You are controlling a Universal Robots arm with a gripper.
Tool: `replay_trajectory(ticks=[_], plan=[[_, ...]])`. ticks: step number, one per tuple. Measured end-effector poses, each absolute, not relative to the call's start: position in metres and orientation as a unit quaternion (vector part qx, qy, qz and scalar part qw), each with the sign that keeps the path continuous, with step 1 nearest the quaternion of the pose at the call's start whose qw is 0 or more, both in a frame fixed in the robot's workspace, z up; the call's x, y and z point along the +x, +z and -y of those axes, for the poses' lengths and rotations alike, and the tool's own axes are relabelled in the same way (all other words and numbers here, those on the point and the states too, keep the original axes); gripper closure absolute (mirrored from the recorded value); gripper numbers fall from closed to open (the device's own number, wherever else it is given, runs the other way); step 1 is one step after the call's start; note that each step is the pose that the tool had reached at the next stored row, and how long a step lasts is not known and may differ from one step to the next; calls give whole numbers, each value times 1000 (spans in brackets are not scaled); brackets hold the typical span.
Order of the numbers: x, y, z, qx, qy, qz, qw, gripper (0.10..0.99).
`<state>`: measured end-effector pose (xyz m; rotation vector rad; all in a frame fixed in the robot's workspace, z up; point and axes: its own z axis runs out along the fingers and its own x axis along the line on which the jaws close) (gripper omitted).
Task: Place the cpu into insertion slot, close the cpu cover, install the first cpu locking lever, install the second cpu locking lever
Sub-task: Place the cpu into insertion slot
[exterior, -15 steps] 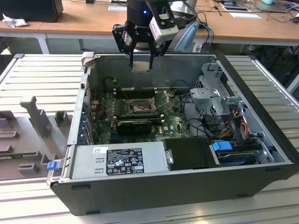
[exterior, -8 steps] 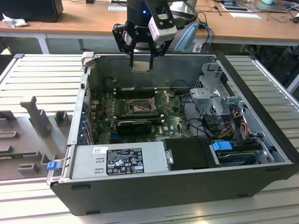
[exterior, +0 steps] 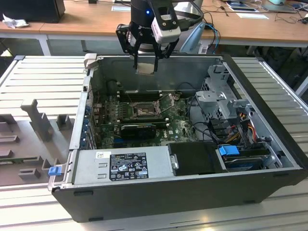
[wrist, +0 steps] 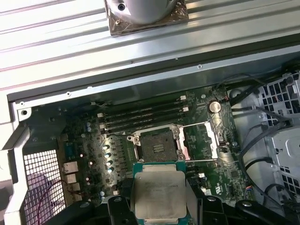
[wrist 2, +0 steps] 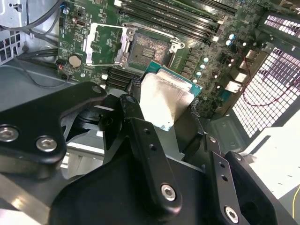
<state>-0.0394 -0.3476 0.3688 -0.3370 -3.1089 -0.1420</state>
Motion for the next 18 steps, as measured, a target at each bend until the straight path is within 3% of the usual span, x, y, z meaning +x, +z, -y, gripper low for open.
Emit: replay_trajectory(ticks=[18], plan=[[-39,369,348,-160,-46,986,3,557]])
